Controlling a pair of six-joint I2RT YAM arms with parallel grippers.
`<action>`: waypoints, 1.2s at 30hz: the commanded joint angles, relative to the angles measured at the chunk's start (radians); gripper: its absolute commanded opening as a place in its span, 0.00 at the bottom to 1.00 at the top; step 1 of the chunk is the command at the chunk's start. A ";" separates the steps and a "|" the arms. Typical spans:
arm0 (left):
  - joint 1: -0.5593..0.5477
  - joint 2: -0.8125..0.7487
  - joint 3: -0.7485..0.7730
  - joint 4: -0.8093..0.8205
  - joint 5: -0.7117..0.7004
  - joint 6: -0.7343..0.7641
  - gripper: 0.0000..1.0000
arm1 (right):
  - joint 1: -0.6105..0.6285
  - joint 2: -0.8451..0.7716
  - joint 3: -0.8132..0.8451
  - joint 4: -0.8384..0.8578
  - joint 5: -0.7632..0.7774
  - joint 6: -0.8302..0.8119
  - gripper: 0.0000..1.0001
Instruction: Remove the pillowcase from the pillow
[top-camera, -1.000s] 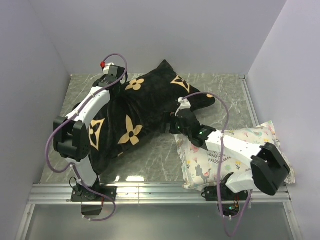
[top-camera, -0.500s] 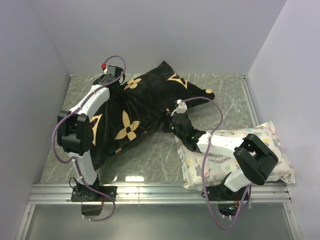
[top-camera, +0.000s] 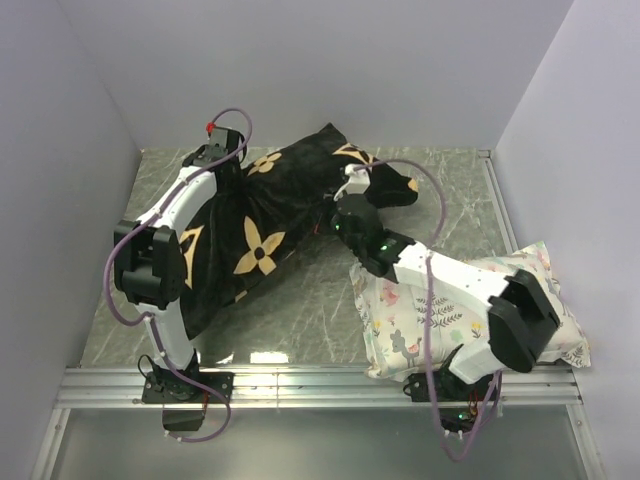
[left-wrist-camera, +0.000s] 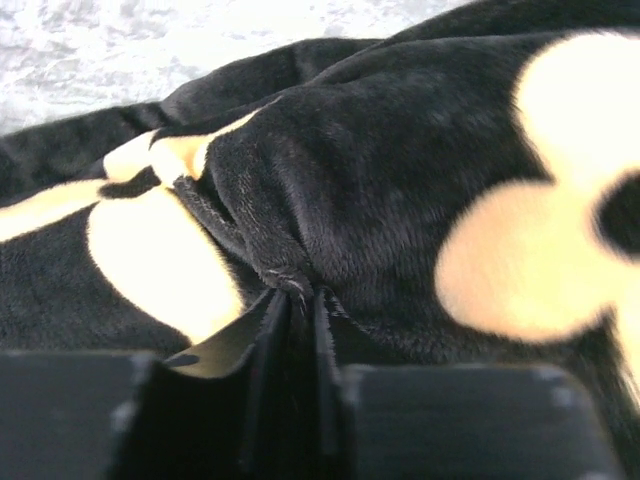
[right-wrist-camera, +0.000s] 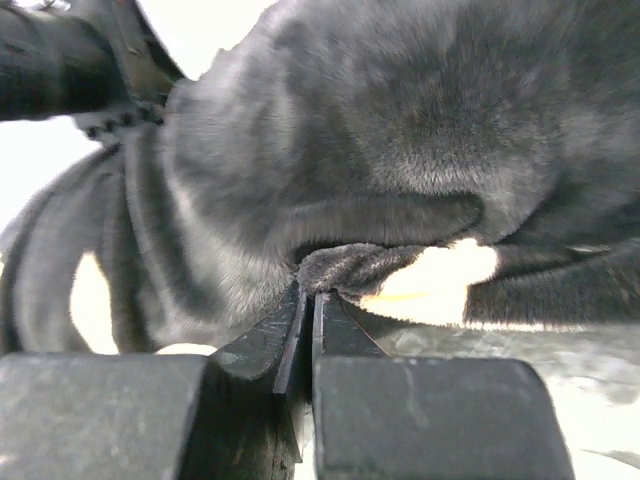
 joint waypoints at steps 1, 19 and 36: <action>-0.030 -0.022 0.036 -0.082 0.154 0.026 0.22 | 0.012 -0.153 0.143 -0.064 0.061 -0.083 0.00; -0.084 -0.344 0.283 -0.079 0.126 -0.055 0.97 | -0.079 0.216 0.916 -0.510 -0.010 -0.266 0.00; -0.038 -0.820 -0.324 0.026 -0.110 -0.271 0.86 | -0.166 0.400 1.012 -0.601 -0.191 -0.233 0.74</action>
